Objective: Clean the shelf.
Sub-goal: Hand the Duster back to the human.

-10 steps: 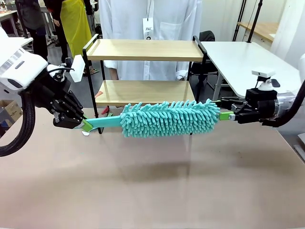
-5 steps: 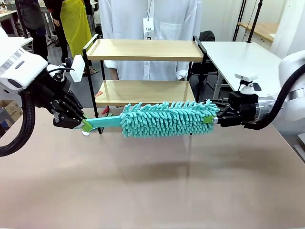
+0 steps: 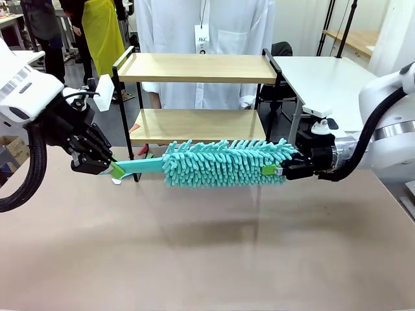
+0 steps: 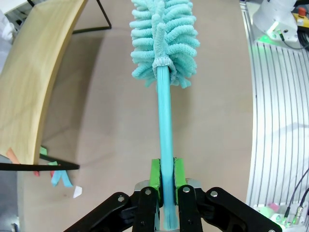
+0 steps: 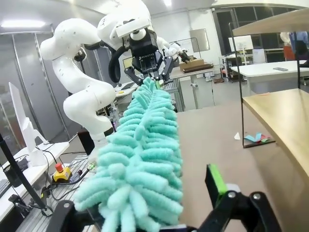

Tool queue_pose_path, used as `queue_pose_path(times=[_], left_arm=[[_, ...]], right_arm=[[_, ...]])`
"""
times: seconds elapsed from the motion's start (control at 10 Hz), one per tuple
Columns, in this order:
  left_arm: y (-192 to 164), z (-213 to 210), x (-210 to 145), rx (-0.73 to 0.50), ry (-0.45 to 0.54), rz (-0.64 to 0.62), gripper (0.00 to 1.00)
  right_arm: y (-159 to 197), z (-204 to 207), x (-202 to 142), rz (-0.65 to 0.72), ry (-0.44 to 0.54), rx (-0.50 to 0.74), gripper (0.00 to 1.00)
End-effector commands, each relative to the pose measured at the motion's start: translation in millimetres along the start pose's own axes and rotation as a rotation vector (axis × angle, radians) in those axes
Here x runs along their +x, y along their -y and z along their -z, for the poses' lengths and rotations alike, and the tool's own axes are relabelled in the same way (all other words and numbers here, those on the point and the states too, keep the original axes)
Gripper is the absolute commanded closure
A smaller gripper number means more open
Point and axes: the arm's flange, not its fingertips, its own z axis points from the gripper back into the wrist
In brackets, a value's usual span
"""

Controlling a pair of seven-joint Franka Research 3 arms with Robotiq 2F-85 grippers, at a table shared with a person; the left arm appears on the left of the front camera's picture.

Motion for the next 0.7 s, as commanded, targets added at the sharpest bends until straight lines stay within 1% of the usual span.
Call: queue_pose_path(times=[0.0, 0.1, 0.2, 0.4, 0.5, 0.6], left_arm=[[2.5, -1.5, 4.6, -0.006, 0.021, 0.002, 0.87], [2.5, -1.5, 4.6, -0.006, 0.021, 0.002, 0.87], [2.5, -1.5, 4.6, -0.006, 0.021, 0.002, 0.87], [2.5, -1.5, 4.6, -0.006, 0.021, 0.002, 0.87], [2.5, -1.5, 4.6, -0.006, 0.021, 0.002, 0.87], [2.5, -1.5, 4.6, -0.006, 0.021, 0.002, 0.87]], right_arm=[[5.9, 7.3, 0.3, -0.060, 0.017, -0.018, 0.60], [6.5, 6.0, 0.4, -0.055, 0.030, -0.006, 0.70], [7.7, 5.3, -0.3, -0.057, 0.028, -0.004, 1.00], [8.3, 5.5, -0.7, -0.056, 0.029, 0.001, 1.00], [9.1, 5.5, -0.1, -0.057, 0.034, 0.001, 0.97], [9.0, 4.8, -0.4, -0.062, 0.030, -0.003, 1.00]])
